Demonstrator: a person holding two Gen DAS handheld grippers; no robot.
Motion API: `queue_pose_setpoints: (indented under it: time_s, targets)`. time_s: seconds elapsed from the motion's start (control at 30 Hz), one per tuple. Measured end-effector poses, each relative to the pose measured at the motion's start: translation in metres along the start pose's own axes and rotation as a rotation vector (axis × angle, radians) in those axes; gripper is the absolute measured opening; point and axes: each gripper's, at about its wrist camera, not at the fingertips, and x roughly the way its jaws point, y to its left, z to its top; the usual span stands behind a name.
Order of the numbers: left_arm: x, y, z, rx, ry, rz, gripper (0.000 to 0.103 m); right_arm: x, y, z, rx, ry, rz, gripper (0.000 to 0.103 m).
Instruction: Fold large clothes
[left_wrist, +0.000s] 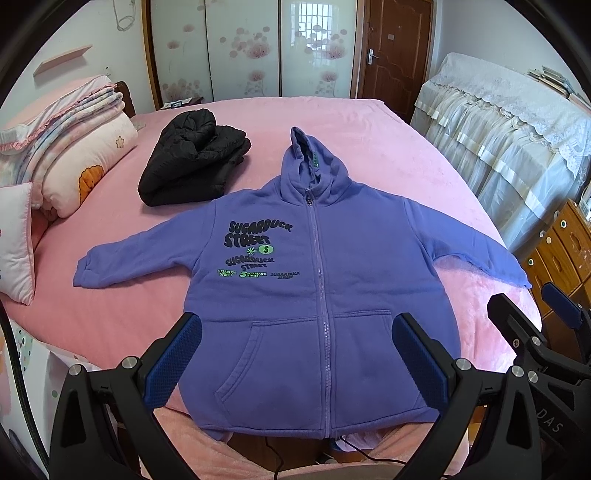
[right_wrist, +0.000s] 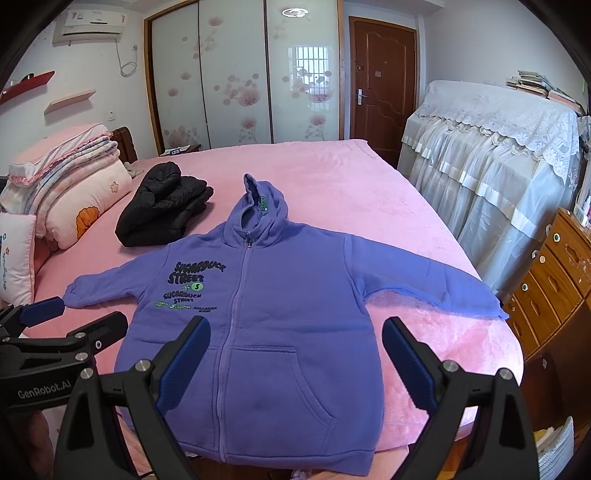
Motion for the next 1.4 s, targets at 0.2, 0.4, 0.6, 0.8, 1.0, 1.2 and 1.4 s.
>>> queue_pose_setpoints:
  time_s: [0.2,0.4,0.6,0.8,1.0,1.2,1.4]
  targets:
    - [0.001,-0.001,0.0,0.0,0.006,0.0,0.102,0.0,0.0,0.0,0.002,0.001,0.001,0.095]
    - [0.002,-0.001,-0.001,0.001,0.007,0.001,0.102,0.0,0.0,0.0,0.003,0.0,0.003,0.095]
    - [0.005,-0.006,-0.002,0.008,0.013,0.002,0.102,0.0,-0.001,0.0,0.001,-0.004,-0.001,0.095]
    - [0.008,-0.009,0.0,0.005,0.014,0.007,0.102,0.002,-0.002,0.006,0.0,-0.018,-0.011,0.095]
    - [0.01,-0.013,0.005,0.006,0.022,0.022,0.102,0.003,-0.011,0.011,-0.001,-0.036,-0.003,0.095]
    - [0.001,-0.01,0.026,-0.019,-0.053,0.092,0.102,0.004,-0.024,0.017,-0.01,-0.07,-0.024,0.095]
    - [-0.004,-0.013,0.054,-0.05,-0.121,0.06,0.102,0.003,-0.059,0.031,0.037,-0.108,-0.044,0.095]
